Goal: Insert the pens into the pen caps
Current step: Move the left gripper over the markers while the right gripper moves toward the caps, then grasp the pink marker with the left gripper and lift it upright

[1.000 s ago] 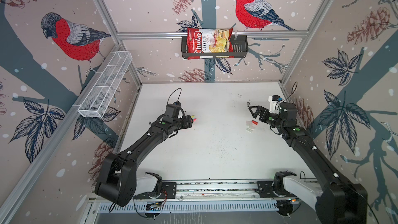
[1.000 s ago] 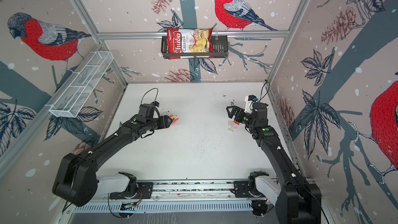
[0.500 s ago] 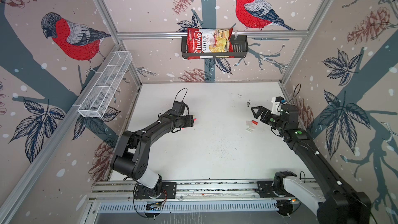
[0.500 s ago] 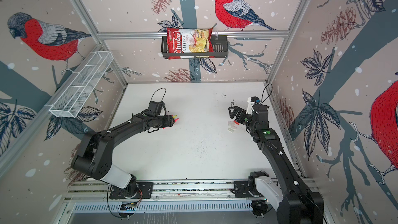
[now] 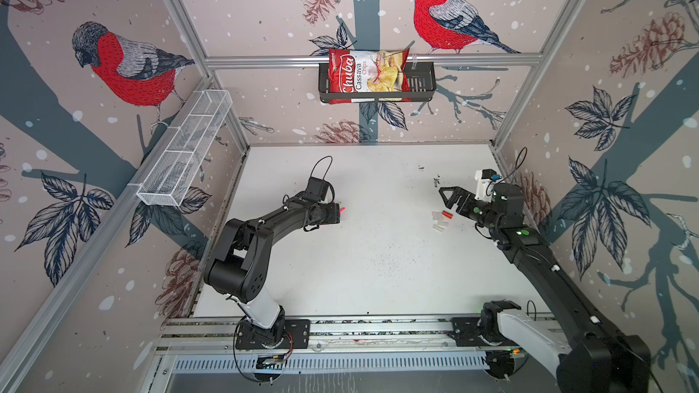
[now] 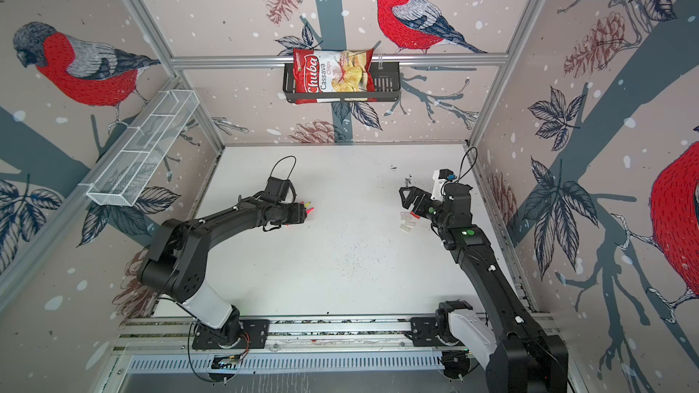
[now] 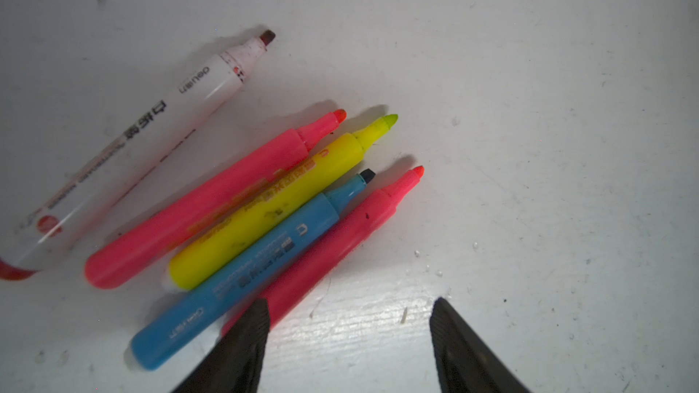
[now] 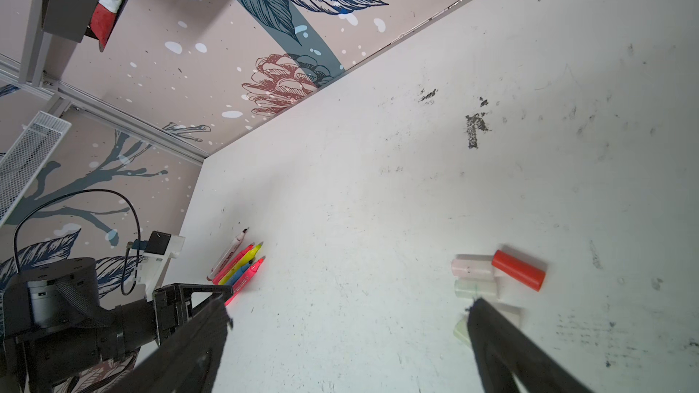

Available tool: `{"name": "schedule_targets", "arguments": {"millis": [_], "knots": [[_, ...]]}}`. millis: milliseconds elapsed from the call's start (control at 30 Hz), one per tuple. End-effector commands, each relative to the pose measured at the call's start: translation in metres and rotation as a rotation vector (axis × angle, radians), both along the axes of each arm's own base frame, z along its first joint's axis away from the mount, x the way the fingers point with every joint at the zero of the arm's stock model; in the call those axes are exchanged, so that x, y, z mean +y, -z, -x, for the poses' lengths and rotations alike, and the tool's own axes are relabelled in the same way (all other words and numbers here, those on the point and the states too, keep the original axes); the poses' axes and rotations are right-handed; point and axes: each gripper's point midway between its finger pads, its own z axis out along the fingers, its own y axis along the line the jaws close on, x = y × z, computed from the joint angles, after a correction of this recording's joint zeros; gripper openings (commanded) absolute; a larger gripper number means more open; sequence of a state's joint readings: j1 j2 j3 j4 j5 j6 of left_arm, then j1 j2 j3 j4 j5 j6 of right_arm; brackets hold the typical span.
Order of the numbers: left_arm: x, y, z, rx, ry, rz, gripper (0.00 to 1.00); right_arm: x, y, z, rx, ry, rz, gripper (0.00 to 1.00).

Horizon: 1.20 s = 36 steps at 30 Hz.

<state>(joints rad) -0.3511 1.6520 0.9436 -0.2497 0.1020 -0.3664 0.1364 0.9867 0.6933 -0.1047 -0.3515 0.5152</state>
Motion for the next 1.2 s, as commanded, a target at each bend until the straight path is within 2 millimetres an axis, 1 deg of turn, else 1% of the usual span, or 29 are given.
{"name": "schedule_targets", "arguments": {"millis": [0, 267, 367, 567, 800, 933, 1167], "knots": [[0.003, 0.001, -0.003, -0.013, -0.006, -0.02, 0.68, 0.003, -0.007, -0.004, -0.036, -0.017, -0.01, 0.99], [0.009, 0.003, -0.009, -0.015, -0.019, -0.068, 0.67, 0.007, -0.009, -0.002, -0.048, -0.035, -0.024, 0.99], [0.008, 0.004, -0.011, -0.011, -0.015, -0.065, 0.67, 0.007, -0.01, -0.002, -0.05, -0.035, -0.025, 0.99], [0.002, 0.009, -0.008, 0.003, 0.007, -0.06, 0.64, 0.007, -0.01, -0.001, -0.051, -0.033, -0.026, 0.99], [-0.006, 0.009, -0.005, -0.003, 0.025, -0.062, 0.63, 0.008, -0.012, 0.001, -0.057, -0.037, -0.03, 0.99], [-0.005, 0.013, -0.005, 0.008, 0.023, -0.068, 0.62, 0.008, -0.013, 0.001, -0.061, -0.038, -0.028, 0.99], [-0.005, 0.014, -0.007, 0.007, 0.027, -0.081, 0.62, 0.006, -0.014, 0.003, -0.066, -0.033, -0.025, 0.99]]}}
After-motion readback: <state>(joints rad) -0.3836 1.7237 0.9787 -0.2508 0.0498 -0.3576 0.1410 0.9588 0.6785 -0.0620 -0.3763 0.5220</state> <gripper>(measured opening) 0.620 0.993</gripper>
